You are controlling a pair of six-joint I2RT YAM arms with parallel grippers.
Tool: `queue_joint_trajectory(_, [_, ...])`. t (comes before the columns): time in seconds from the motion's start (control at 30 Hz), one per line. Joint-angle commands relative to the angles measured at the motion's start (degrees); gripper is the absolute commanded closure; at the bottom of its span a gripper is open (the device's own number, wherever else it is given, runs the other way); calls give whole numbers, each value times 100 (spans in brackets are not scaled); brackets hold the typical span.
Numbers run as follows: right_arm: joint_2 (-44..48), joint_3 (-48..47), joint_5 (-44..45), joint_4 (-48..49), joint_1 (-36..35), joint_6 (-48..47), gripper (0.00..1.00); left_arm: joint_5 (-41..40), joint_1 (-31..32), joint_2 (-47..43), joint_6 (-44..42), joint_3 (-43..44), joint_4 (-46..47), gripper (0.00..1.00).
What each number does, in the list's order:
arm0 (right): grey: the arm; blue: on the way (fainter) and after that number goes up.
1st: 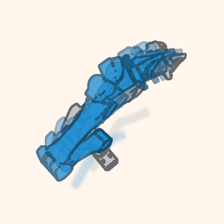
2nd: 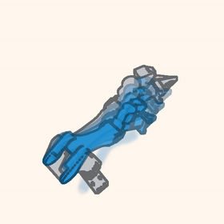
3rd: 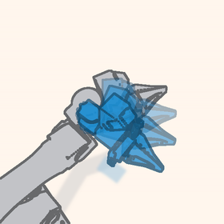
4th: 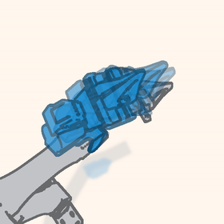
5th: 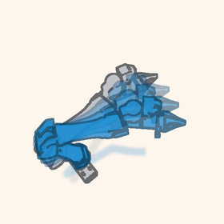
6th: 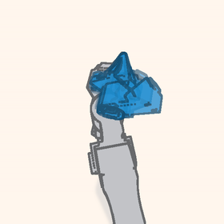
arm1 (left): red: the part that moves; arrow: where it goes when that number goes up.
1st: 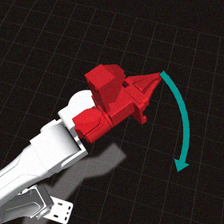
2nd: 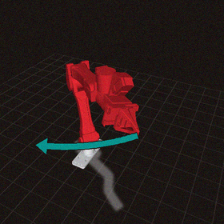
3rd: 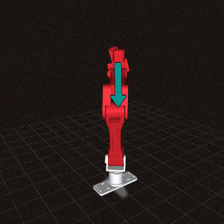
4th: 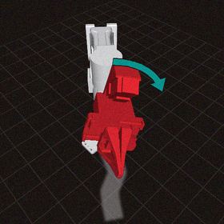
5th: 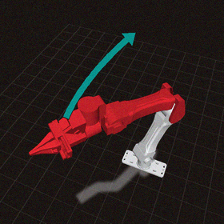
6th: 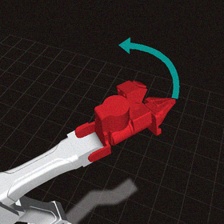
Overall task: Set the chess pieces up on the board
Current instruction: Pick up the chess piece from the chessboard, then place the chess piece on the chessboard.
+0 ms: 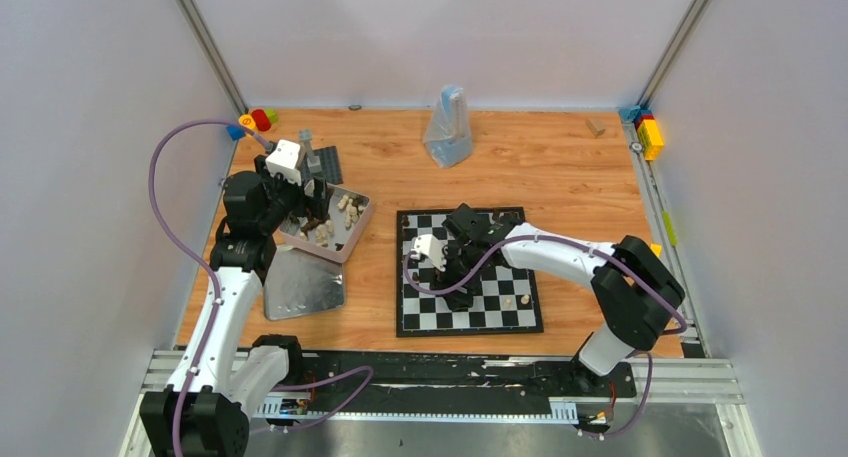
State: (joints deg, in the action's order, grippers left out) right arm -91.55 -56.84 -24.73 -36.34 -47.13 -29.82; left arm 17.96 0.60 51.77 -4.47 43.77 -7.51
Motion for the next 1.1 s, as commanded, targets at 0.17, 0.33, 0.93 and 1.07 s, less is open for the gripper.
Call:
queue_joint_trajectory(0.17, [-275,-313,-135,407,-77,11,59,38,-34,-6,-109,53,118,0])
queue_joint_trajectory(0.33, [-17,-121,90,361,-81,-33,85,43,-34,28,-107,55,129,0])
queue_joint_trajectory(0.93, [1689,1342,805,-278,185,-168,98,56,-34,52,-119,18,157,0])
queue_joint_trajectory(1.07, [1692,1415,900,-273,241,-215,98,47,-34,36,-120,26,139,0])
